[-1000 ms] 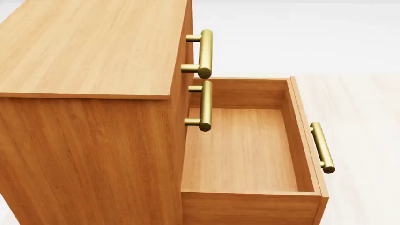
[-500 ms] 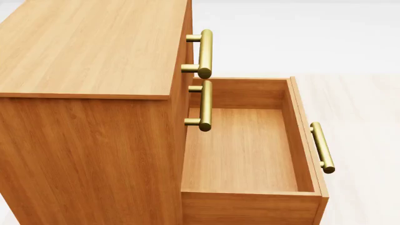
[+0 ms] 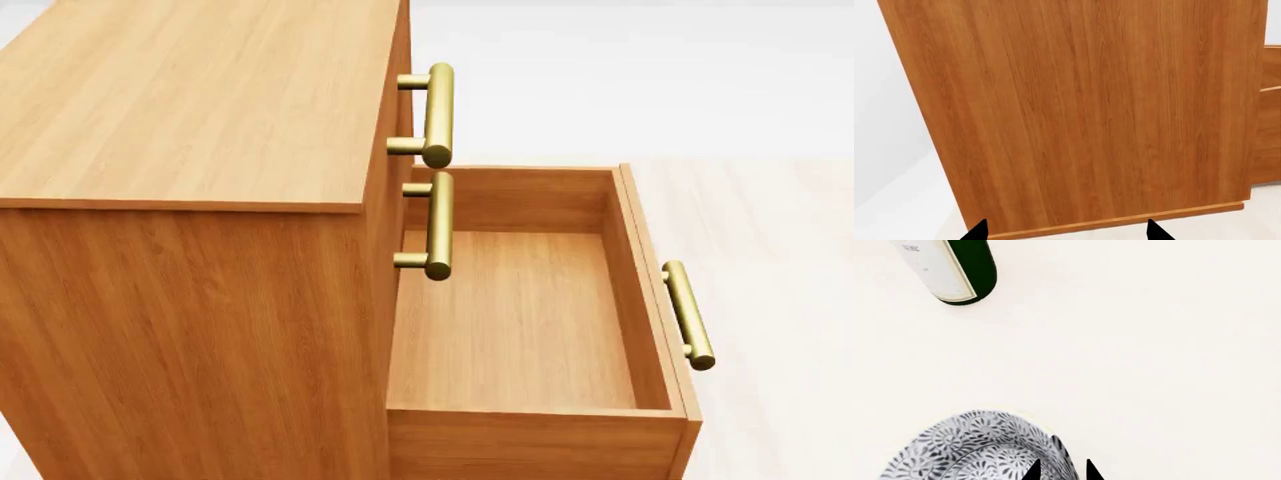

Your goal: Put the bowl in the bottom drawer of the cabinet and close it.

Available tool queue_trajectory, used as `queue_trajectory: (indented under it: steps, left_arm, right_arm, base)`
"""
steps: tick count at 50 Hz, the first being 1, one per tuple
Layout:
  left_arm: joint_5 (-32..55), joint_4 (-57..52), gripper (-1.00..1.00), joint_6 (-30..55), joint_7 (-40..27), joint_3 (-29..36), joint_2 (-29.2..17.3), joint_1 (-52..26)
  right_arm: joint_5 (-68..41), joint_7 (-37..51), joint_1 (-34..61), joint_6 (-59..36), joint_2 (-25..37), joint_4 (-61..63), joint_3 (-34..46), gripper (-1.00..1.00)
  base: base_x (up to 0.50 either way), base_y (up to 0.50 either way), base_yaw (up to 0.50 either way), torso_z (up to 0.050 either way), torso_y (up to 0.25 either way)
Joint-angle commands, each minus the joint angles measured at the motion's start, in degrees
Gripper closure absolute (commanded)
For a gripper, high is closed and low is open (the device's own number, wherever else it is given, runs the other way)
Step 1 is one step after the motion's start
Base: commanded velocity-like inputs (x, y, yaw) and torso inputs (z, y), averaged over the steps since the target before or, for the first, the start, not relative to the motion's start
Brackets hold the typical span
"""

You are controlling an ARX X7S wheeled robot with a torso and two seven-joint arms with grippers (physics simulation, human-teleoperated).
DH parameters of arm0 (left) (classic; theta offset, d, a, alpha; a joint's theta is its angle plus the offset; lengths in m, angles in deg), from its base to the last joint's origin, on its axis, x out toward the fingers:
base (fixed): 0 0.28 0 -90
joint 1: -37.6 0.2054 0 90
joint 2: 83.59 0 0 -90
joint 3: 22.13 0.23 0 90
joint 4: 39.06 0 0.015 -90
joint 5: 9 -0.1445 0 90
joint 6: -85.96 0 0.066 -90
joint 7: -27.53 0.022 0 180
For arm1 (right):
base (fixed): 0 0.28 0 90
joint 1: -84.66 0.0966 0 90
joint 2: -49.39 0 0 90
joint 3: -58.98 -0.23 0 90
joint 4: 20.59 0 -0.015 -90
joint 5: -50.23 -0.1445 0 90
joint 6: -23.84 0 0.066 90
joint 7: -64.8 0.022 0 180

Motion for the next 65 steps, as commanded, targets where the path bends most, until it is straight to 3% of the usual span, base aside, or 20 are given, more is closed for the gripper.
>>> queue_trajectory:
  steps: [1,15,27,52,65]
  left_arm:
    - [-0.05,0.23,-1.00,0.04,-0.15,0.26,-0.03,-0.29]
    - [0.42,0.18,-1.00,-0.23,-0.17,0.29,-0.34,-0.33]
    - [0.67,-0.75,-1.00,0.01,-0.21,0.32,-0.80,-0.02]
    - [0.75,-0.83,-1.00,-0.29,-0.59,0.85,-0.96,0.15]
    - [0.80,-0.38,-1.00,-0.30,-0.65,1.05,-1.06,-0.23]
  right_arm:
    - [-1.41,-5.40,-3.61,3.37,-2.62,8.99,1.92,1.00]
    - [-3.18,-8.24,-3.89,-1.98,-4.54,28.17,7.68,1.00]
    - [-2.30,-9.04,1.88,-4.53,-4.47,33.38,14.46,1.00]
    - [2.14,-15.24,16.56,1.73,-6.20,19.47,26.58,1.00]
    - [5.36,-21.67,30.30,6.89,-9.76,0.51,33.66,1.00]
  base:
    - [0.00,0.00,0.00,0.000,0.000]
    - [0.00,0.00,0.00,0.000,0.000]
    - [0.00,0.00,0.00,0.000,0.000]
    - [0.00,0.00,0.00,0.000,0.000]
    - [0.00,0.00,0.00,0.000,0.000]
